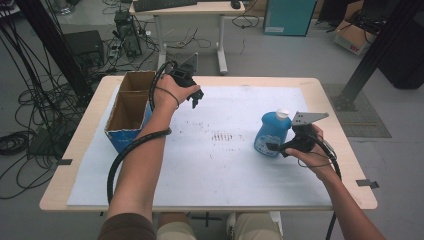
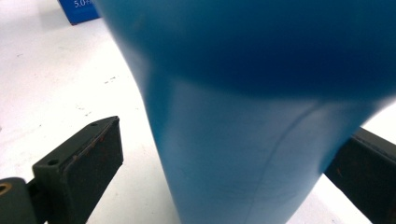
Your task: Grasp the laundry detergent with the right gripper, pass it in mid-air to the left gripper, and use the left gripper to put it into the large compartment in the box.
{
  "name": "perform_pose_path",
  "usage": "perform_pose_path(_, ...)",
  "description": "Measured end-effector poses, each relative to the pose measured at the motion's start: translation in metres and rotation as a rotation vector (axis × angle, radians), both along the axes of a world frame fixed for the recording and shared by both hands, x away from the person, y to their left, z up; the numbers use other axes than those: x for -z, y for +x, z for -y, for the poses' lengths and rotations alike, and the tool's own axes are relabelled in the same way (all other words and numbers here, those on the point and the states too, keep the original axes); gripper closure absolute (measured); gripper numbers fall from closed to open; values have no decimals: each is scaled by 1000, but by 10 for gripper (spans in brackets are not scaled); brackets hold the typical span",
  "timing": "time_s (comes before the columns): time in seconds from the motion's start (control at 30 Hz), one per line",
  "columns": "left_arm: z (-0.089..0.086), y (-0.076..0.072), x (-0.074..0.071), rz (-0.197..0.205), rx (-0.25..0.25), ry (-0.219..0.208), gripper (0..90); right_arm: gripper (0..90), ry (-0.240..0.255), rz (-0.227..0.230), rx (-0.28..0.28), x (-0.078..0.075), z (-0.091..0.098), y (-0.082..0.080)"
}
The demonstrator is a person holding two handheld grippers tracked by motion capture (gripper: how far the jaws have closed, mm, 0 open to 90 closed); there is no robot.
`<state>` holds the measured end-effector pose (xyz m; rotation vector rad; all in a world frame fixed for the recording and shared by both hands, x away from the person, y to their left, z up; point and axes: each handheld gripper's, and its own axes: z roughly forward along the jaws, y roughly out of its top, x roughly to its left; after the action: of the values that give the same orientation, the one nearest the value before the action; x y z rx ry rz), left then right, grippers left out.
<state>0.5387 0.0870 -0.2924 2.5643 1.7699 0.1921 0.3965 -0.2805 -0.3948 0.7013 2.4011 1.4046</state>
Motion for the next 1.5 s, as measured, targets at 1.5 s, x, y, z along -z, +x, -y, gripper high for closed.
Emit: perform_pose_path(1.5,-2,0,3,-1,6,5,56,348,11,30,-5,9,-1,0)
